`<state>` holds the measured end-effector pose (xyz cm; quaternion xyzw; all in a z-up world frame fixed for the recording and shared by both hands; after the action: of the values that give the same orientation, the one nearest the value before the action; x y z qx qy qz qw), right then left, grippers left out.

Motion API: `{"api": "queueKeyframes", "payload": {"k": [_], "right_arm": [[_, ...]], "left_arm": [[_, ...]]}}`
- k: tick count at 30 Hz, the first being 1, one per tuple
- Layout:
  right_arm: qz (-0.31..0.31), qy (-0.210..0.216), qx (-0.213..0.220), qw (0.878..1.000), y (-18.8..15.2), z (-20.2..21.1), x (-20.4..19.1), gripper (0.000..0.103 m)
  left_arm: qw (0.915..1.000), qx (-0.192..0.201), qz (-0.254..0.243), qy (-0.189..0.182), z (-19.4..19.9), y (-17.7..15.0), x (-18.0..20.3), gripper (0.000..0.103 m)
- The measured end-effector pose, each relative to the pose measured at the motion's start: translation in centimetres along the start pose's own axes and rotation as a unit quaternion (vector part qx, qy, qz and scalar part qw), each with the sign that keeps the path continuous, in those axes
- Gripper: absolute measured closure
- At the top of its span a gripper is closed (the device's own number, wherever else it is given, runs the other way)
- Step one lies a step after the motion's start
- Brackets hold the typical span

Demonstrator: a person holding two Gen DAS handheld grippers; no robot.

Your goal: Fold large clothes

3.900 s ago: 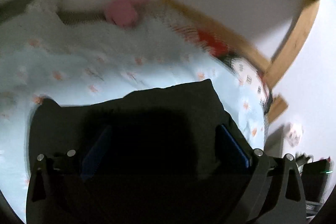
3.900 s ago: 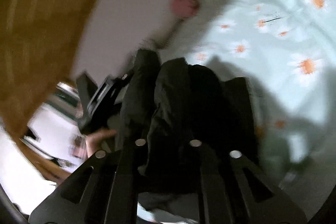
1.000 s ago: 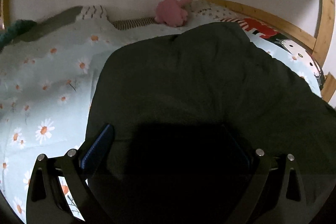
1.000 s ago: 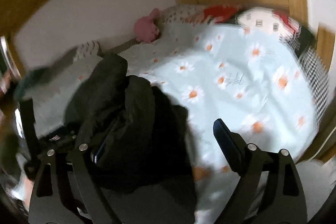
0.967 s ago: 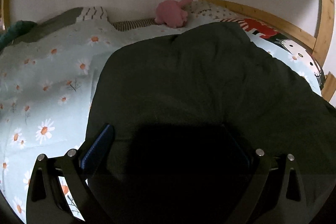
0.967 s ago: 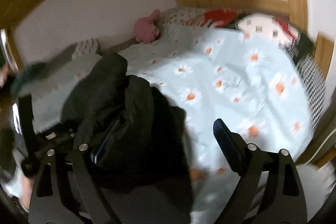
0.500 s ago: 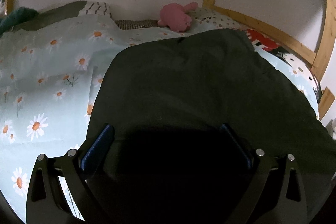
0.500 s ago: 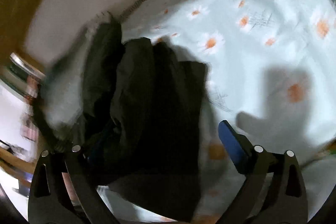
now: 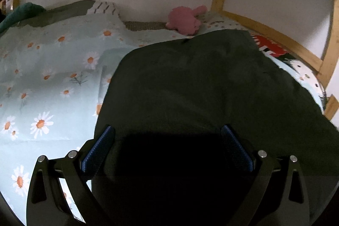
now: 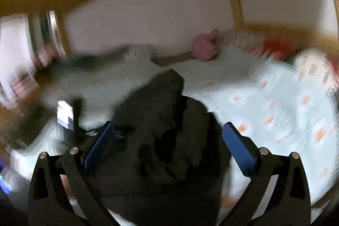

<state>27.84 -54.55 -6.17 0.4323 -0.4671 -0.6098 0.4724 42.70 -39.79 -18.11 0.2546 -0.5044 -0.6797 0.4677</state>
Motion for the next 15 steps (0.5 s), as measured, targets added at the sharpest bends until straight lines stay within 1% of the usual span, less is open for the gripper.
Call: {"api": "queueKeyframes", "payload": {"k": [1, 2, 3, 4, 5, 6, 7, 8, 10, 11, 14, 15], "right_arm": [[0.033, -0.028, -0.017, 0.999, -1.0, -1.2, -0.5, 0.003], [0.062, -0.068, -0.058, 0.994, -3.0, -3.0, -0.3, 0.003], [0.063, -0.087, -0.092, 0.990, -4.6, -4.2, 0.3, 0.003], [0.036, -0.091, -0.127, 0.987, -6.2, -5.1, 1.4, 0.004], [-0.048, -0.075, -0.173, 0.981, -8.3, -6.1, 3.4, 0.004], [-0.086, -0.065, -0.194, 0.975, -9.3, -6.3, 4.4, 0.004], [-0.095, -0.060, -0.204, 0.972, -9.9, -6.6, 4.8, 0.004], [-0.058, -0.069, -0.192, 0.977, -9.7, -6.8, 4.4, 0.004], [-0.007, -0.088, -0.178, 0.980, -10.0, -7.1, 3.4, 0.004], [-0.004, -0.088, -0.179, 0.980, -10.3, -7.4, 3.4, 0.004], [-0.026, -0.075, -0.195, 0.978, -11.0, -8.8, 4.1, 0.004], [-0.024, -0.076, -0.196, 0.977, -11.0, -9.1, 4.1, 0.004]], "left_arm": [[1.0000, 0.002, -0.002, -0.004, 0.1, -0.1, 0.1, 0.004], [1.0000, 0.004, -0.003, -0.008, 0.4, -0.1, 0.3, 0.004], [0.9999, 0.006, -0.001, -0.009, 0.4, -0.2, 0.3, 0.004], [0.9999, 0.007, 0.000, -0.011, 0.6, -0.3, 0.4, 0.005], [0.9999, 0.008, -0.002, -0.013, 0.6, -0.4, 0.7, 0.005], [0.9999, 0.009, -0.010, -0.009, 0.7, -0.5, 1.0, 0.005], [0.9998, 0.010, -0.019, -0.003, 0.8, -0.6, 1.4, 0.005], [0.9994, 0.012, -0.031, 0.009, 0.7, -0.8, 1.8, 0.005], [0.9989, 0.011, -0.038, 0.024, 0.5, -1.0, 2.2, 0.005], [0.9988, 0.010, -0.041, 0.027, 0.3, -1.1, 2.2, 0.005], [0.9986, 0.002, -0.040, 0.034, -0.2, -1.1, 2.1, 0.005], [0.9985, -0.001, -0.041, 0.037, -0.3, -1.1, 2.2, 0.005]]}}
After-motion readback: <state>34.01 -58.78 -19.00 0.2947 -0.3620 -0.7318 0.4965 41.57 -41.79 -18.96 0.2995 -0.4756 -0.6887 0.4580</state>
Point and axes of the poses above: each gripper's, at about its wrist camera, not at the fingertips, and z roughly against the way its jaws point, x to its right, y to its top, the point moved 5 cm from there along -z, roughly the way its jaws point, and after that the axes turned 14 degrees about x, right-handed, at the moved point
